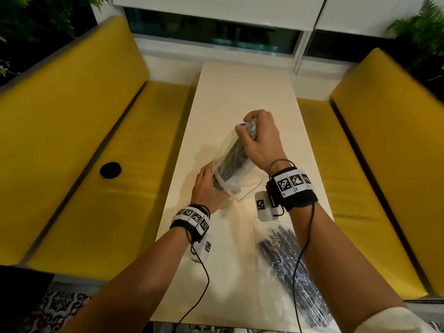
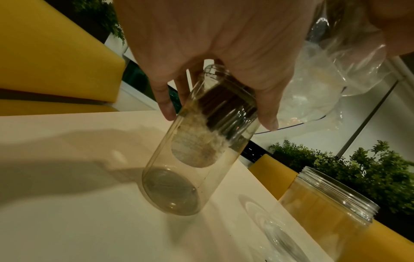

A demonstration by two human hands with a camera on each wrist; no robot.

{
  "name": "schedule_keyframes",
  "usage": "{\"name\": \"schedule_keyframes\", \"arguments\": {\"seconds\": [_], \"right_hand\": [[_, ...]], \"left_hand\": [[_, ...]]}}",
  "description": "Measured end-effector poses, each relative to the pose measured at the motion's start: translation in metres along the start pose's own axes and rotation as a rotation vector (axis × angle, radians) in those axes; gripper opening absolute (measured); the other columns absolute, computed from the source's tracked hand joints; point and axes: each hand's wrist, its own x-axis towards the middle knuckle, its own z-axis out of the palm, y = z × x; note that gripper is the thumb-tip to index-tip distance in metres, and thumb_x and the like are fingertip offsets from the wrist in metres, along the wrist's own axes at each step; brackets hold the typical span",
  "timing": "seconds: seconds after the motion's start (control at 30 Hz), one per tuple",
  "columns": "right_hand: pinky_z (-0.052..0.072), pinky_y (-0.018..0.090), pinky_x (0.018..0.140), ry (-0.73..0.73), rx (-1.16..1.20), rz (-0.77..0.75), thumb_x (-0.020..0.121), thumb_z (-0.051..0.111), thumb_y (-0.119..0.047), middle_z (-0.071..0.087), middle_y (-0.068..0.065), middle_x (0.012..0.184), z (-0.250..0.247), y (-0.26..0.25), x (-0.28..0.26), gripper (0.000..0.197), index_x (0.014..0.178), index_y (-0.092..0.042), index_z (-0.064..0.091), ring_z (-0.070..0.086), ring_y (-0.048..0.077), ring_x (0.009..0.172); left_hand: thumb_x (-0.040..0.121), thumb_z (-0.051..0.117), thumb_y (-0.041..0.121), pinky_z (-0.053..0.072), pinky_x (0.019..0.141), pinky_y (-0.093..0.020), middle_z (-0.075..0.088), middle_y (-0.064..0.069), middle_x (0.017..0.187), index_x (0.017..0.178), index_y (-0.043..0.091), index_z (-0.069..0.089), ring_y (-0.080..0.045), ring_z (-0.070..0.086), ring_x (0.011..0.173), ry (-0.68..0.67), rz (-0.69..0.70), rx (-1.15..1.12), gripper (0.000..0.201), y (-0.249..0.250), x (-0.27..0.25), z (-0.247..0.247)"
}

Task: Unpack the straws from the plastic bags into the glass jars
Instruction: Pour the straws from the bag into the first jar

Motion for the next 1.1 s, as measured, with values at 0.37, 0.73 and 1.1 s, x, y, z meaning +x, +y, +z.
{"name": "schedule_keyframes", "arguments": {"seconds": [0.37, 0.73, 1.1], "right_hand": [[0.052, 0.028, 0.098, 0.069, 0.130, -0.019, 0.092, 0.075, -0.032, 0.055, 0.004, 0.130, 0.011, -0.031, -0.007, 0.048, 0.130, -0.013, 0.052, 0.058, 0.015, 0.111], [0.045, 0.034, 0.105, -0.358, -0.148, -0.022, 0.079, 0.085, -0.012, 0.053, 0.012, 0.142, -0.003, -0.014, -0.029, 0.086, 0.151, -0.021, 0.038, 0.054, 0.033, 0.127], [0.052, 0.040, 0.104, 0.042, -0.110, 0.031, 0.087, 0.075, -0.008, 0.070, 0.009, 0.127, -0.015, -0.019, -0.037, 0.063, 0.145, -0.018, 0.053, 0.067, 0.030, 0.113]], "left_hand": [[0.045, 0.091, 0.077, 0.059, 0.104, -0.039, 0.059, 0.002, 0.140, 0.146, 0.023, 0.041, -0.020, 0.063, 0.127, 0.000, -0.125, 0.008, 0.125, -0.006, 0.008, 0.009], [0.040, 0.088, 0.085, 0.056, 0.109, -0.039, 0.063, 0.007, 0.137, 0.148, 0.028, 0.042, -0.016, 0.065, 0.122, 0.002, -0.187, -0.002, 0.130, -0.029, 0.007, 0.015], [0.063, 0.098, 0.047, 0.050, 0.114, -0.049, 0.047, -0.008, 0.147, 0.153, 0.015, 0.039, -0.030, 0.054, 0.135, -0.022, -0.227, -0.038, 0.112, 0.002, -0.012, -0.005]]}}
